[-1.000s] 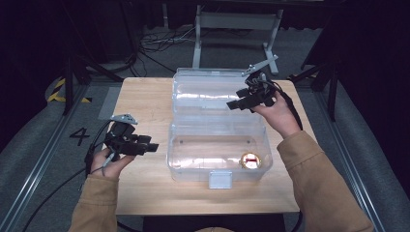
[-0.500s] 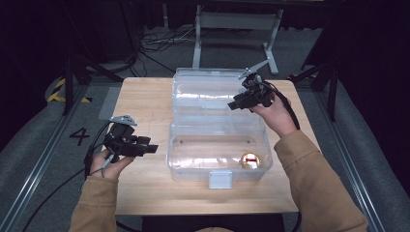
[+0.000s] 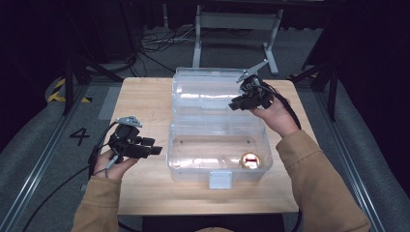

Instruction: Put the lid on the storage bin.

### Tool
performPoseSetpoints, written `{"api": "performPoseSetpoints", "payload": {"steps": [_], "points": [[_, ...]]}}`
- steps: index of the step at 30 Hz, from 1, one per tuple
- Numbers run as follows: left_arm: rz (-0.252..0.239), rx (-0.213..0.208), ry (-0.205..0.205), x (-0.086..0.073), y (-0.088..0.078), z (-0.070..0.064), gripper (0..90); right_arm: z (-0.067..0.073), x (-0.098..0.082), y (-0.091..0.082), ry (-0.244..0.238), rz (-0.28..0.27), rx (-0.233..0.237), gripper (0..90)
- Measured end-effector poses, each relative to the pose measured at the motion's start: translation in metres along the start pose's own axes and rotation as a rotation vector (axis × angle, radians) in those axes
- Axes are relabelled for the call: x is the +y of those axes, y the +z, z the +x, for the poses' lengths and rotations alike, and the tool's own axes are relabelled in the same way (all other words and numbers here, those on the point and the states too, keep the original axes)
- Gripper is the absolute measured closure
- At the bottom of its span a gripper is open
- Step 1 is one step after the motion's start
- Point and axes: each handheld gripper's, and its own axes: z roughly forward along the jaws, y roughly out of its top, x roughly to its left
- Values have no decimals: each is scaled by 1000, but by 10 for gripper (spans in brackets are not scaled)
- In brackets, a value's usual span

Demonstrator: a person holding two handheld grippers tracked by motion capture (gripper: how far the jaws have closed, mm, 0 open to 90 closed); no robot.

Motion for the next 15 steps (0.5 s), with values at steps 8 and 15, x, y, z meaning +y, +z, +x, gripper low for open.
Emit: {"api": "performPoseSetpoints", "payload": {"steps": [8, 15], "points": [[25, -30, 55, 7, 9, -15, 510, -2, -1, 0, 24, -6, 24, 740], [55, -58, 107, 13, 20, -29, 510, -3, -2, -1, 38, -6, 36, 743]]}}
